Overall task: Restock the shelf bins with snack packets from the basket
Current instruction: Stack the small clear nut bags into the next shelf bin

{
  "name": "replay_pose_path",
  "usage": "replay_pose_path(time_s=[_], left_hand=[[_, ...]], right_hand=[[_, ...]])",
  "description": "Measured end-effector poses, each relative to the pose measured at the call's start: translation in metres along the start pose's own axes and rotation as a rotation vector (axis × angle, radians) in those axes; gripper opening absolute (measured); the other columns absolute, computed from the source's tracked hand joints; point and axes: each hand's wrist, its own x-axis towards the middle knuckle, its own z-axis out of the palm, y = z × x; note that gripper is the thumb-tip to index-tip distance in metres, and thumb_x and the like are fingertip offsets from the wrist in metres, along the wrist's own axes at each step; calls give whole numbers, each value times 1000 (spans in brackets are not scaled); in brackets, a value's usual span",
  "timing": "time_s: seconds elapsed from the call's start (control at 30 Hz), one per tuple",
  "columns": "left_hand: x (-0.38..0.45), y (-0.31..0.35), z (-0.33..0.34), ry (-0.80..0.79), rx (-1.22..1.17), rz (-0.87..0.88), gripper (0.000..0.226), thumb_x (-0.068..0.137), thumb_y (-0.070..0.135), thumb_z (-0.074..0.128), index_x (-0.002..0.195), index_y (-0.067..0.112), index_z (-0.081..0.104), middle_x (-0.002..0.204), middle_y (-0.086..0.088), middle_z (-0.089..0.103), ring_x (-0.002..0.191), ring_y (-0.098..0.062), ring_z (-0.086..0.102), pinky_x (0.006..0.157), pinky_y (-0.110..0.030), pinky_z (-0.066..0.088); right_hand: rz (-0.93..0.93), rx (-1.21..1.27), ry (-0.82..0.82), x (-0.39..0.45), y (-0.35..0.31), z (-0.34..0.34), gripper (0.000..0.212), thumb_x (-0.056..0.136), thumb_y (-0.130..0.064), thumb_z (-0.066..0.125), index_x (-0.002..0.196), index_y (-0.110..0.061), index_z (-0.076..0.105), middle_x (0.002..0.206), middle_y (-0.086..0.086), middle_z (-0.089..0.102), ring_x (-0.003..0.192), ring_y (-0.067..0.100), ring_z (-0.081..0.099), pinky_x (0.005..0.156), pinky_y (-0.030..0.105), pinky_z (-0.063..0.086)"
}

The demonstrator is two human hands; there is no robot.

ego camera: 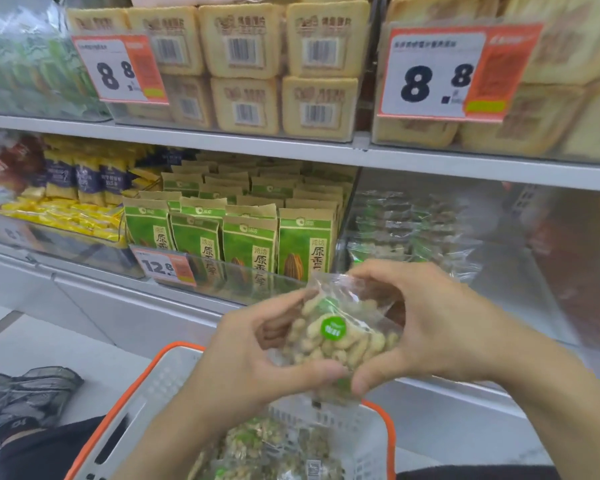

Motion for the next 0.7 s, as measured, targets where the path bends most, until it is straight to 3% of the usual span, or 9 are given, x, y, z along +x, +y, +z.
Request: replay_pose_path(time_s=[0.07, 0.13, 0.23, 0.33, 0.47, 0.6, 0.7], left_hand=[[9, 5, 11, 134, 43, 90, 67, 58, 41, 89, 121, 34, 67, 111, 17, 73, 106, -6, 68, 88, -21, 53], [17, 13, 22, 244, 130, 176, 67, 62, 51, 83, 124, 35, 65, 117, 21, 69, 112, -3, 64, 92, -19, 50], [34, 13, 38, 252, 300, 241, 76, 72, 64, 71, 140, 37, 48, 136, 24, 50, 129, 0, 46, 101, -11, 37], [50, -7, 52, 222, 441, 174, 92, 75, 71, 66, 151, 36, 27, 147, 20, 31, 137, 4, 29, 106, -3, 22], [58, -34, 73, 228, 575, 103, 102, 73, 69, 61, 155, 31, 15, 156, 10, 25, 144, -7, 21, 117, -29, 25], [62, -43, 79, 330, 599, 139, 96, 79, 63, 62, 156, 24, 18, 152, 5, 32, 141, -14, 30, 114, -36, 32], [61, -44, 79, 334, 631, 159, 94, 82, 63, 57, 157, 23, 17, 149, 4, 33, 138, -15, 34, 109, -39, 39]], right_hand=[[-24, -14, 170, -8, 4, -9, 74, 41, -63, 92, 103, -36, 60, 91, -24, 67, 86, -4, 64, 72, 20, 50], [-57, -13, 343, -18, 11, -18, 65, 44, -57, 92, 98, -33, 62, 88, -22, 68, 85, -3, 65, 72, 18, 50], [-39, -20, 585, -37, 24, -34, 61, 46, -49, 92, 97, -34, 62, 96, -24, 67, 88, -5, 66, 77, 11, 49], [46, -82, 721, -52, 41, -51, 65, 48, -44, 93, 104, -38, 61, 95, -27, 66, 92, -10, 62, 83, 4, 44], [202, -173, 674, -62, 62, -59, 69, 47, -29, 97, 104, -42, 59, 94, -32, 60, 88, -20, 57, 78, -4, 37], [376, -219, 471, -57, 76, -56, 72, 49, -25, 99, 111, -39, 64, 91, -27, 61, 92, 1, 63, 79, 16, 41], [413, -282, 333, -44, 82, -48, 73, 53, -28, 97, 118, -33, 65, 102, -19, 66, 104, 10, 62, 84, 23, 44]])
